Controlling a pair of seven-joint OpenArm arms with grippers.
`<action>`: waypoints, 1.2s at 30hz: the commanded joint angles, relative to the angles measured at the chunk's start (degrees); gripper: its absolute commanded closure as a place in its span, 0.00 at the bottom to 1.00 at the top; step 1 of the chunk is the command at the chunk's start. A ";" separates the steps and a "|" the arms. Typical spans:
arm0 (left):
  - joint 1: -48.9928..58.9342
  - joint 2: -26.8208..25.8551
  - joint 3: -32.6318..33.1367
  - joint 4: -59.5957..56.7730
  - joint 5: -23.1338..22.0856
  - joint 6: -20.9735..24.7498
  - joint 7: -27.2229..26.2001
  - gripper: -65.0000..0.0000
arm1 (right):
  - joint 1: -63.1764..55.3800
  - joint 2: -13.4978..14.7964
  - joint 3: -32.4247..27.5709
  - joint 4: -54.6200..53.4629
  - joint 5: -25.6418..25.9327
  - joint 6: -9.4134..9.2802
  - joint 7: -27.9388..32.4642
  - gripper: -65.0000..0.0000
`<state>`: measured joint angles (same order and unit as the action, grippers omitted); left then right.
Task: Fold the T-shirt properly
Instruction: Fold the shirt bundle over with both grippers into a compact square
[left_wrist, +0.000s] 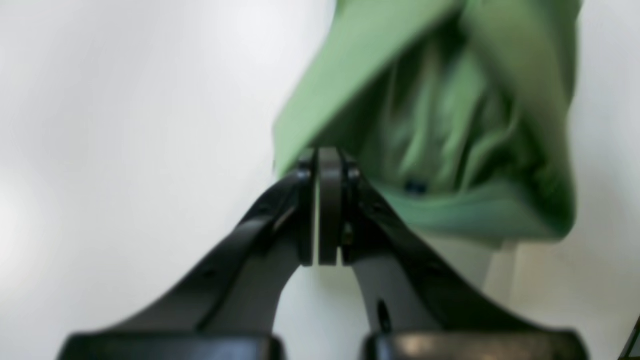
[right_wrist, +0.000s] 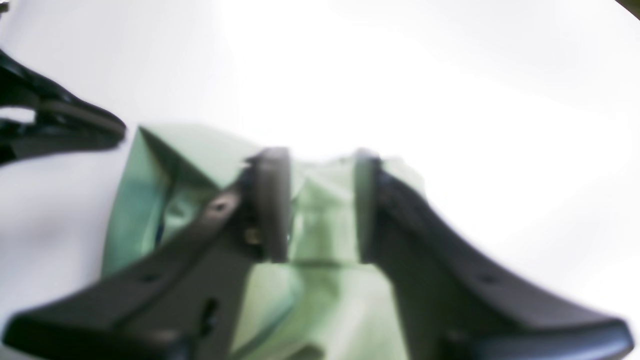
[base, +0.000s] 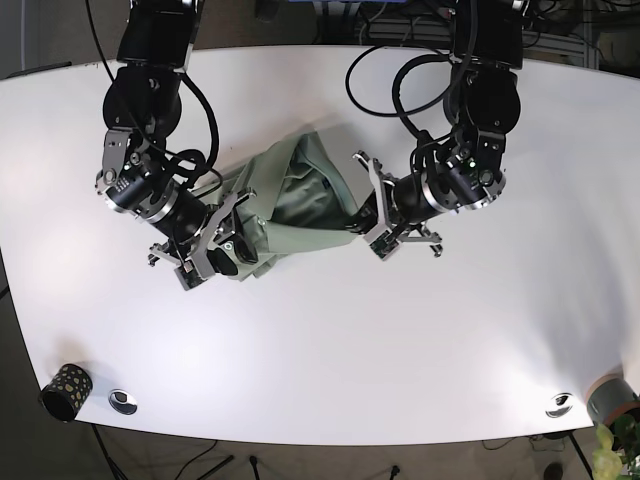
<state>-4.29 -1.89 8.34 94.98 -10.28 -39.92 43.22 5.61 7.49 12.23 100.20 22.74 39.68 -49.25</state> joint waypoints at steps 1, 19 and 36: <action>-1.81 2.81 1.38 -0.78 -0.31 -0.08 -0.72 1.00 | 2.88 1.35 0.83 -3.98 0.77 0.32 1.30 0.80; -3.57 2.90 3.22 -17.92 5.76 -0.08 -2.47 1.00 | 11.05 4.51 0.74 -38.71 0.16 0.32 18.88 0.85; -6.12 0.00 1.99 -8.52 5.76 -0.08 -4.58 1.00 | 3.67 4.87 3.99 -5.74 0.86 0.32 -2.57 0.85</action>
<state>-9.21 -2.33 10.41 83.09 -3.44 -39.94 39.86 9.74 12.14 15.73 89.56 23.09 40.01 -50.15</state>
